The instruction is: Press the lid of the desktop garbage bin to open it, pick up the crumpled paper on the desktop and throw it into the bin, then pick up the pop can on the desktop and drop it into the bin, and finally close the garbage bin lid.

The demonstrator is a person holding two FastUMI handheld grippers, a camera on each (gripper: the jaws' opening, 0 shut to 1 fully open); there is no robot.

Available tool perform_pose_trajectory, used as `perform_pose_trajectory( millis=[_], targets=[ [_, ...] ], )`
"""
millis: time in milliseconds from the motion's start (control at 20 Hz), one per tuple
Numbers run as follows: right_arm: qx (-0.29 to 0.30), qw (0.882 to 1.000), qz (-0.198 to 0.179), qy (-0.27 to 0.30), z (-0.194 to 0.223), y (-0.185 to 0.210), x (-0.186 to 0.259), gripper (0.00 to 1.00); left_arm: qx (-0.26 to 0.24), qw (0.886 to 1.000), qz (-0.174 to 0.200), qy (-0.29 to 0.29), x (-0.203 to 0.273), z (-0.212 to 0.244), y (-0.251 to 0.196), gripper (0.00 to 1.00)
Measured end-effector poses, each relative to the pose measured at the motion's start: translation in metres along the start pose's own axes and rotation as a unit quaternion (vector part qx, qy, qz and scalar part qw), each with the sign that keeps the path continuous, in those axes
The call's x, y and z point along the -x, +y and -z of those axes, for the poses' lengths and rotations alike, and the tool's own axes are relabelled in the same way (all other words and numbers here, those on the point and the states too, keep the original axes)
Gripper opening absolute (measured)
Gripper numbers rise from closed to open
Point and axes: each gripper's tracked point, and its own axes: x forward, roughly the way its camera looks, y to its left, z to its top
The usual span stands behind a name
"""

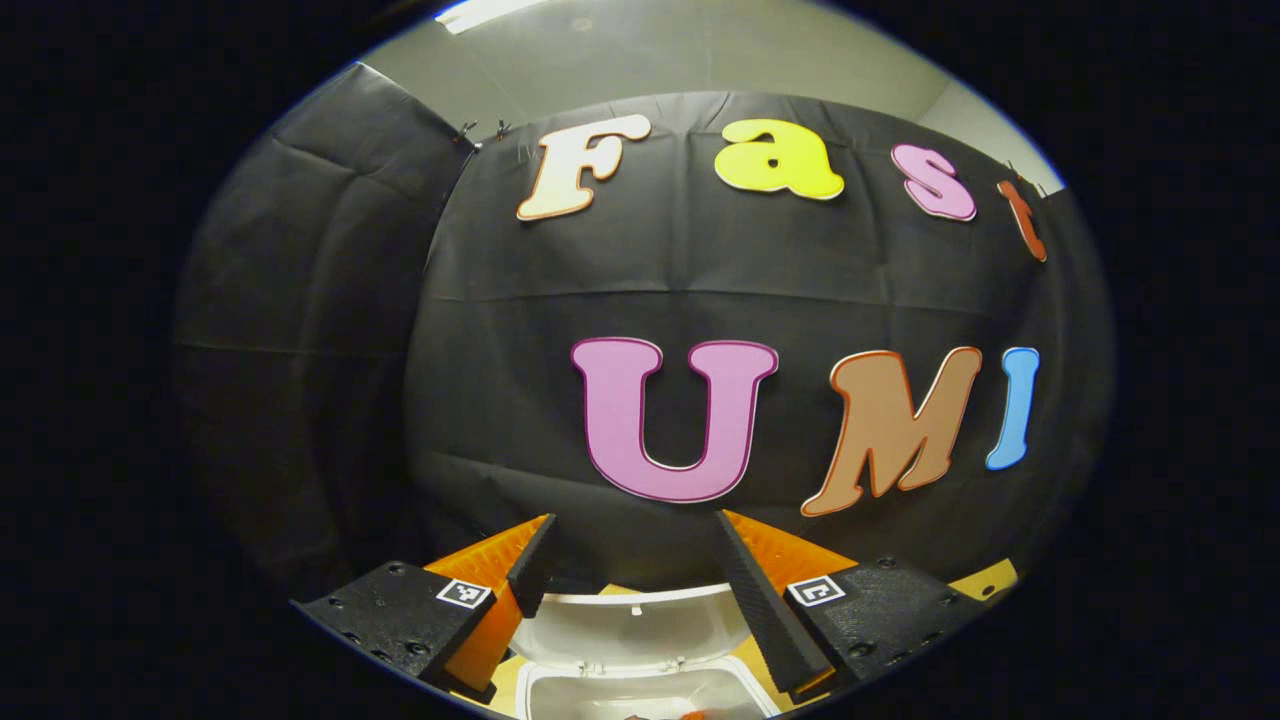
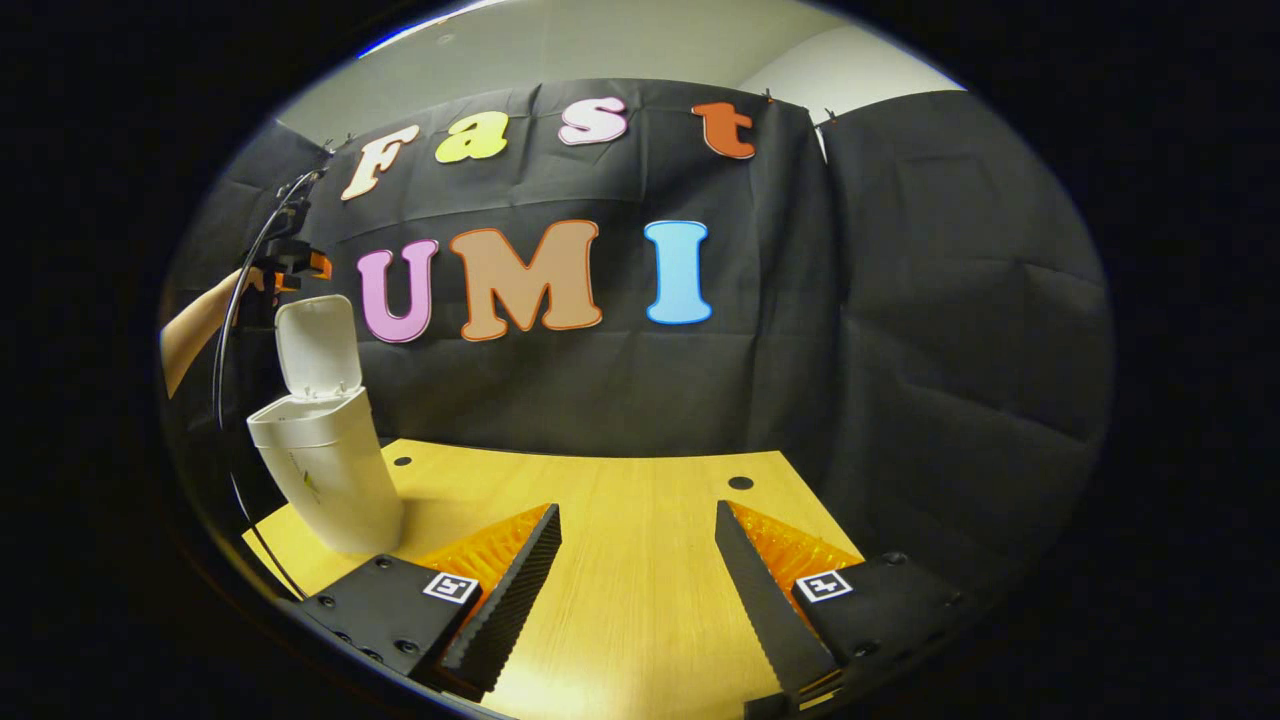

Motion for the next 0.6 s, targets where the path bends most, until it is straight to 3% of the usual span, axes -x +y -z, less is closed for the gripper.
perform_pose_trajectory(
  millis=[250, 600],
  targets=[
    [-0.001, 1.0, 0.012, 0.006, 0.004, -0.008, 0.003, 0.99, 0.006, 1.0, -0.005, 0.025, -0.005, 0.02, 0.001, 0.93],
    [0.005, 1.0, -0.023, -0.008, -0.008, 0.008, -0.008, 0.99, 0.025, 0.999, 0.005, 0.029, 0.041, 0.03, -0.006, 0.89]
  ],
)
